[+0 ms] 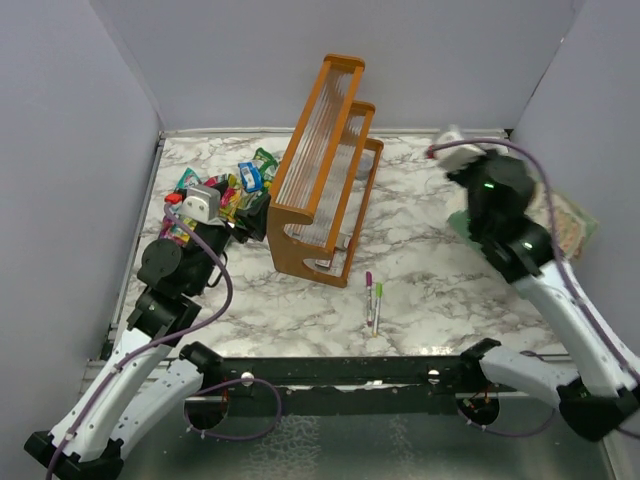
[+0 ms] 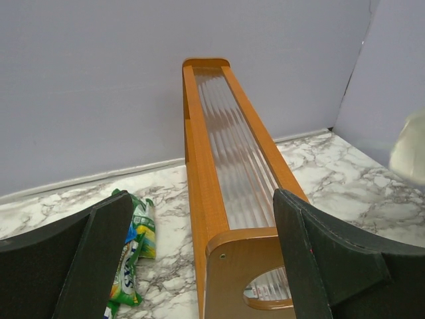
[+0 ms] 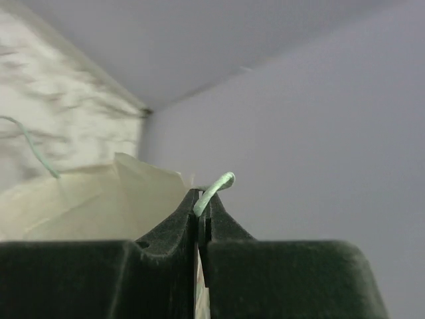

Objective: Take the snacks out of the paper bag
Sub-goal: Adjust the paper bag at the center of the board.

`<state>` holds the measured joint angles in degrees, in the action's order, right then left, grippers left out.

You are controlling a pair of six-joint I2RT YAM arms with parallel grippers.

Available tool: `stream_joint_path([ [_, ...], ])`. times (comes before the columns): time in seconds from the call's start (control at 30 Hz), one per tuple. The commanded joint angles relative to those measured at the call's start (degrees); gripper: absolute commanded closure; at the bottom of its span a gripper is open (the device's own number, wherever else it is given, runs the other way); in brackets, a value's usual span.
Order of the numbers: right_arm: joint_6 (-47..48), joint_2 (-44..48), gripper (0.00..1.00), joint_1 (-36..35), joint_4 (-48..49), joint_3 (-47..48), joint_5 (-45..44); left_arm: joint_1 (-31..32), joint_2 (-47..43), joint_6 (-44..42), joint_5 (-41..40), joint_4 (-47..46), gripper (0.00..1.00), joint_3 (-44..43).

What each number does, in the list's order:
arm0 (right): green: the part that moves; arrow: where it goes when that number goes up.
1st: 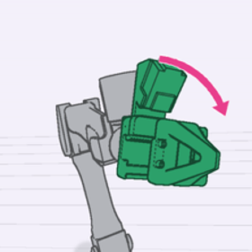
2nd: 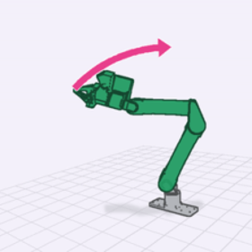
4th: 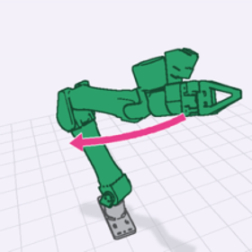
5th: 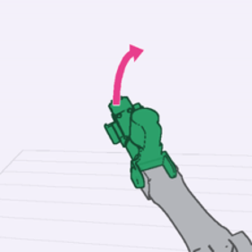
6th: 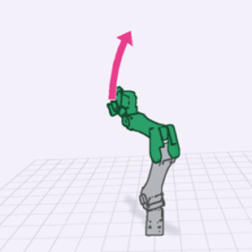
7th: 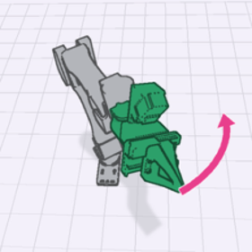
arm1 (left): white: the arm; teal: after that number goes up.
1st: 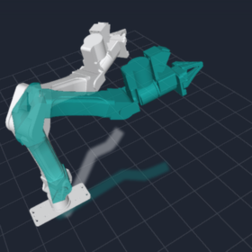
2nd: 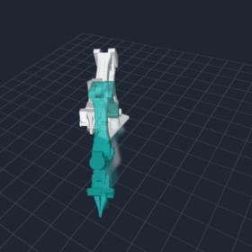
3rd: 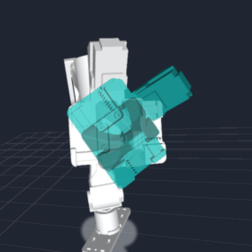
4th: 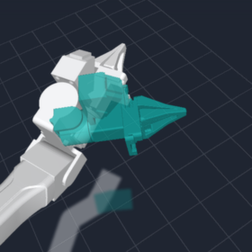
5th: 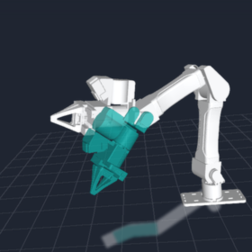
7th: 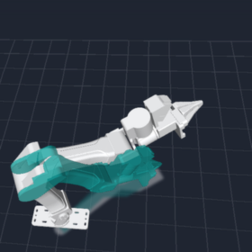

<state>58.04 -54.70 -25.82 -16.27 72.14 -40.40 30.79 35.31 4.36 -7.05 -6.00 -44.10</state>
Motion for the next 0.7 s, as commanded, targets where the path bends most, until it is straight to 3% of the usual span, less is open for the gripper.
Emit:
stream_joint_path([
  [0.0,-23.59,-15.08,0.98,-9.17,-17.74,-2.77,15.68,-0.98,0.22,-0.59,-1.36,-1.38,0.10,0.77],
  [0.03,-32.88,-17.12,0.98,-9.31,-20.91,-0.92,22.79,-1.33,0.52,-0.54,-1.31,-1.26,0.10,0.70],
  [0.1,-42.76,-17.14,0.98,-9.35,-17.34,-4.78,32.63,-1.99,0.95,-0.49,-1.36,-1.15,0.10,0.68],
  [0.17,-50.97,-14.10,0.98,-9.42,-9.28,-12.43,37.22,-2.34,1.32,-0.60,-1.38,-1.29,0.10,0.76],
  [0.23,-53.97,-10.80,0.98,-9.42,-7.27,-15.89,37.14,-2.44,1.85,-0.79,-1.51,-1.29,0.10,0.90],
  [0.5,-56.22,1.27,0.98,-9.42,-19.44,-14.56,23.91,-4.14,3.31,0.10,1.02,-1.62,0.10,0.35],
  [0.6,-54.84,7.81,0.98,-9.42,-21.97,-15.01,25.47,-4.15,3.11,0.86,2.24,-1.27,0.11,-0.02],
  [0.67,-52.69,11.54,0.98,-9.42,-24.53,-14.03,31.28,-4.14,2.65,2.20,4.44,-1.02,0.11,-0.55],
])
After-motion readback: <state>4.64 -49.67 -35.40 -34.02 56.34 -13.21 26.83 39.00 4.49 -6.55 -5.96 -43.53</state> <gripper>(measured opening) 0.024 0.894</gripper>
